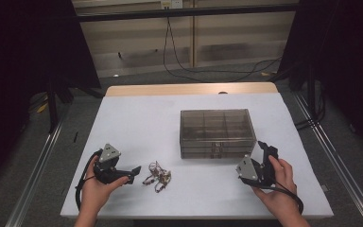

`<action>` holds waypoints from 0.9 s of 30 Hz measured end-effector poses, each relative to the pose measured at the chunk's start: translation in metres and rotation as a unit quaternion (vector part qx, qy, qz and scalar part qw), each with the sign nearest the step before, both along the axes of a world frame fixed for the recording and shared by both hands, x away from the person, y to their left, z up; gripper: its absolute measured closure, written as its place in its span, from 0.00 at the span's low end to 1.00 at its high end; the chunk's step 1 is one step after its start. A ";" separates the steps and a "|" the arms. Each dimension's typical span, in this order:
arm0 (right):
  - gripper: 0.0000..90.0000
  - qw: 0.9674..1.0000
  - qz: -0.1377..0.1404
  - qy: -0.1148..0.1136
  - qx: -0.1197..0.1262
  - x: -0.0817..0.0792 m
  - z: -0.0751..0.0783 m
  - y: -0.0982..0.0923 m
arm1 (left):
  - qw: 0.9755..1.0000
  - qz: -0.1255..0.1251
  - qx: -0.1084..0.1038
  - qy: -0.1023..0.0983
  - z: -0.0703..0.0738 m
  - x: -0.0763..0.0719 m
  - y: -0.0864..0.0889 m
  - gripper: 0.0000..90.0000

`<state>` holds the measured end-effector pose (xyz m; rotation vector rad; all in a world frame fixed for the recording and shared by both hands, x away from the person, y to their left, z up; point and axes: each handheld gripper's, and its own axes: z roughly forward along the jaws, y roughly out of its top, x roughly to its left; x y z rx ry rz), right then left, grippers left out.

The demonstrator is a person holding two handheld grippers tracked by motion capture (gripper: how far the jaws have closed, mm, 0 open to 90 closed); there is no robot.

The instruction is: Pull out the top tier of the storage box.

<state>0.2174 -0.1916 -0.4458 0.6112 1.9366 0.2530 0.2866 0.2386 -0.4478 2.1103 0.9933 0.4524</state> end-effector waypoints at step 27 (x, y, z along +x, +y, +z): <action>0.23 0.998 0.030 -0.010 -0.055 0.003 0.000 0.031 | 1.000 -0.006 0.007 0.006 -0.004 0.001 -0.003 0.04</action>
